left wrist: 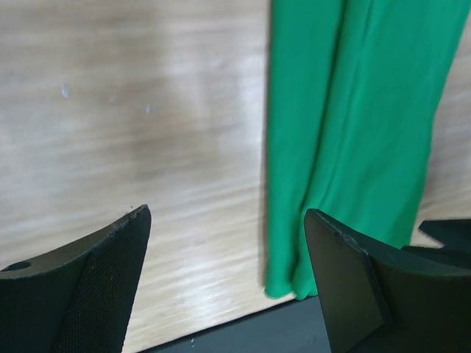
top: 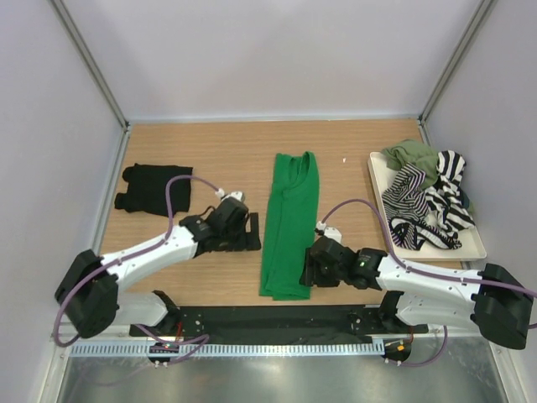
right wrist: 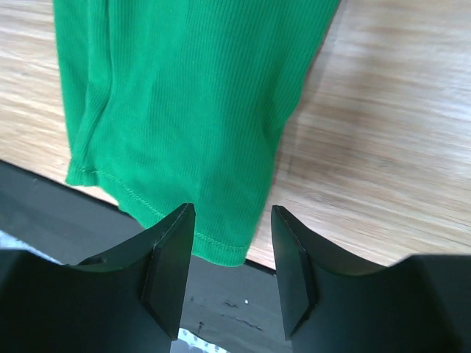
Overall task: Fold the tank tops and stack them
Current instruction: Fold the tank top
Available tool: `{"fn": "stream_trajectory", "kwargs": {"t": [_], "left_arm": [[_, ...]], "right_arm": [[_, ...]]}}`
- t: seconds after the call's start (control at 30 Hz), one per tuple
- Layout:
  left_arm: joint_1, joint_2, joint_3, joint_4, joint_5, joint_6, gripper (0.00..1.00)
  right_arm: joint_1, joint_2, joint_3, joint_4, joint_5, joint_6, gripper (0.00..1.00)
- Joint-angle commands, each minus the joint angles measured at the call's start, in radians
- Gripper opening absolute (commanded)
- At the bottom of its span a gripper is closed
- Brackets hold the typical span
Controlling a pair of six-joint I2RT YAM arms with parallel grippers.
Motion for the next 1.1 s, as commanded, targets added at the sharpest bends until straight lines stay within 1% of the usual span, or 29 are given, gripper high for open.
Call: {"fn": "stream_trajectory", "kwargs": {"t": [0.0,0.03,0.13,0.17,0.23,0.27,0.33,0.37,0.4,0.43,0.47,0.53,0.57,0.63,0.67,0.7,0.73,0.8,0.9,1.07], "left_arm": [[-0.062,-0.131,-0.126,0.049,-0.019,-0.119,0.85],[-0.079,-0.174,-0.151,0.05,-0.013,-0.154,0.85],[-0.143,-0.225,-0.226,0.076,0.016,-0.199,0.85],[-0.157,-0.229,-0.24,0.084,0.02,-0.231,0.85],[-0.196,-0.225,-0.281,0.133,0.041,-0.258,0.85],[-0.203,-0.214,-0.29,0.176,0.058,-0.281,0.84],[-0.231,-0.197,-0.306,0.202,0.075,-0.303,0.84],[-0.243,-0.173,-0.304,0.21,0.07,-0.312,0.83],[-0.274,-0.164,-0.3,0.213,0.063,-0.33,0.83],[-0.291,-0.151,-0.295,0.219,0.055,-0.34,0.83],[-0.307,-0.128,-0.292,0.231,0.053,-0.349,0.83],[-0.354,-0.098,-0.277,0.243,0.046,-0.375,0.82],[-0.375,-0.067,-0.274,0.259,0.037,-0.383,0.82],[-0.387,-0.038,-0.269,0.279,0.033,-0.409,0.79],[-0.393,-0.023,-0.269,0.309,0.046,-0.415,0.76],[-0.398,0.002,-0.272,0.325,0.05,-0.42,0.69],[-0.401,0.013,-0.272,0.329,0.047,-0.439,0.65],[-0.415,0.036,-0.275,0.342,0.03,-0.453,0.58],[-0.421,0.037,-0.29,0.342,0.01,-0.482,0.57],[-0.427,-0.033,-0.336,0.343,-0.016,-0.515,0.59]], "right_arm": [[0.001,-0.032,-0.04,0.084,-0.053,0.057,0.52],[0.003,-0.028,-0.05,0.094,-0.063,0.06,0.52],[0.012,-0.026,-0.079,0.13,-0.075,0.078,0.51],[0.016,-0.028,-0.085,0.137,-0.107,0.083,0.47],[0.018,-0.029,-0.097,0.133,-0.107,0.093,0.44],[0.019,-0.031,-0.102,0.128,-0.109,0.096,0.37],[0.019,-0.04,-0.111,0.108,-0.101,0.101,0.26],[0.022,-0.047,-0.113,0.078,-0.095,0.11,0.16],[0.024,-0.067,-0.114,0.058,-0.092,0.112,0.14],[0.026,-0.083,-0.113,0.038,-0.049,0.116,0.14],[0.027,-0.096,-0.116,0.012,-0.043,0.118,0.14],[0.026,-0.133,-0.126,0.009,-0.041,0.123,0.15],[0.026,-0.139,-0.131,0.012,-0.044,0.124,0.17],[0.027,-0.14,-0.131,0.016,-0.049,0.123,0.19],[0.027,-0.135,-0.128,0.013,-0.047,0.121,0.2],[0.026,-0.13,-0.125,0.009,-0.044,0.117,0.2],[0.026,-0.126,-0.125,0.009,-0.043,0.116,0.2],[0.027,-0.126,-0.129,0.01,-0.041,0.115,0.2],[0.026,-0.139,-0.139,0.003,-0.04,0.115,0.2],[0.027,-0.185,-0.154,-0.022,-0.032,0.116,0.19]]}}
